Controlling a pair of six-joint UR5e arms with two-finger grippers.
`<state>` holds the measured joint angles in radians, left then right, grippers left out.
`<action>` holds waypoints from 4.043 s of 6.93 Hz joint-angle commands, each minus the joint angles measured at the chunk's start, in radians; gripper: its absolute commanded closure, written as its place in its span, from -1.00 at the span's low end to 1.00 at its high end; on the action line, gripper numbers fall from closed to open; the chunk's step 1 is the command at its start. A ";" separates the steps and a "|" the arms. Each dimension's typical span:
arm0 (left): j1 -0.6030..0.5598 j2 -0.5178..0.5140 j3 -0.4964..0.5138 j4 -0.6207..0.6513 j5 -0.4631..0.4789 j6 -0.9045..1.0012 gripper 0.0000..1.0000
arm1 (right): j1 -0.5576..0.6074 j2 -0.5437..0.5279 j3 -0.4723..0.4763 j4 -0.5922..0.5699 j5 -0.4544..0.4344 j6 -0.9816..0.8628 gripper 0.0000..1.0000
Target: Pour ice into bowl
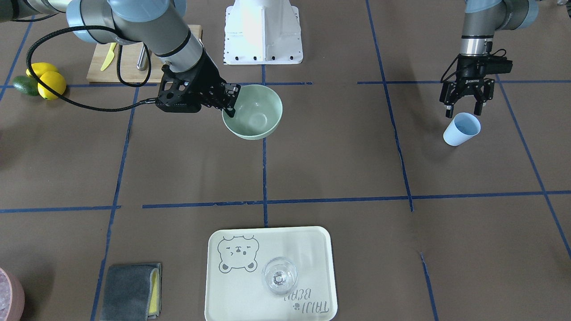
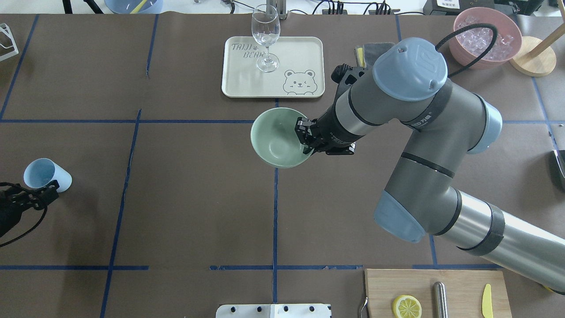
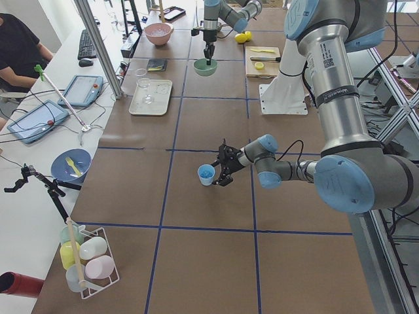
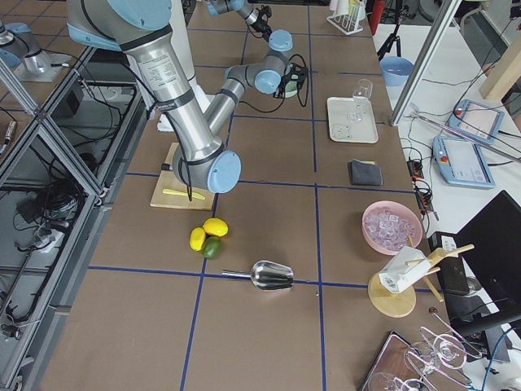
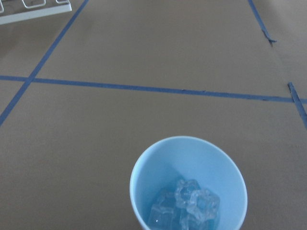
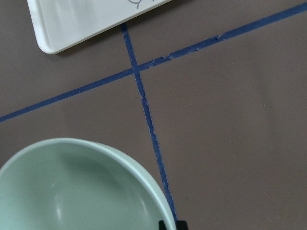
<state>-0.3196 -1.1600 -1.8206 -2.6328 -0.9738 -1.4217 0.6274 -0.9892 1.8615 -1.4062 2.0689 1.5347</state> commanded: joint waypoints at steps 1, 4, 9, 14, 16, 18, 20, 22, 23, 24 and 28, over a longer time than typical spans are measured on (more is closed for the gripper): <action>0.001 -0.045 0.076 -0.001 0.114 0.000 -0.99 | -0.057 0.009 -0.008 -0.002 -0.058 -0.001 1.00; 0.001 -0.105 0.142 -0.003 0.164 -0.002 -0.99 | -0.098 0.015 -0.015 -0.002 -0.102 -0.001 1.00; 0.001 -0.162 0.182 -0.003 0.164 0.003 -0.96 | -0.101 0.015 -0.015 -0.014 -0.110 -0.001 1.00; -0.013 -0.144 0.150 -0.006 0.187 0.009 1.00 | -0.149 0.030 -0.037 -0.014 -0.165 0.001 1.00; -0.032 -0.122 0.001 -0.006 0.188 0.117 1.00 | -0.217 0.235 -0.274 -0.011 -0.261 0.001 1.00; -0.041 -0.116 -0.017 -0.006 0.190 0.121 1.00 | -0.264 0.355 -0.468 0.016 -0.323 -0.010 1.00; -0.061 -0.122 -0.026 -0.004 0.188 0.189 1.00 | -0.270 0.365 -0.538 0.085 -0.332 -0.011 1.00; -0.075 -0.162 -0.025 -0.006 0.188 0.374 1.00 | -0.268 0.359 -0.536 0.131 -0.335 -0.013 -0.98; -0.075 -0.173 -0.026 -0.003 0.188 0.461 1.00 | -0.259 0.362 -0.530 0.188 -0.331 -0.002 -1.00; -0.073 -0.175 -0.031 0.002 0.198 0.496 1.00 | -0.227 0.357 -0.495 0.167 -0.302 -0.002 -1.00; -0.014 -0.422 -0.121 0.498 0.259 0.514 1.00 | -0.098 0.134 -0.152 0.038 -0.167 -0.033 -1.00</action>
<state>-0.3648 -1.5027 -1.9066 -2.3101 -0.7175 -0.9087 0.5028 -0.7750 1.6180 -1.3519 1.8881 1.5167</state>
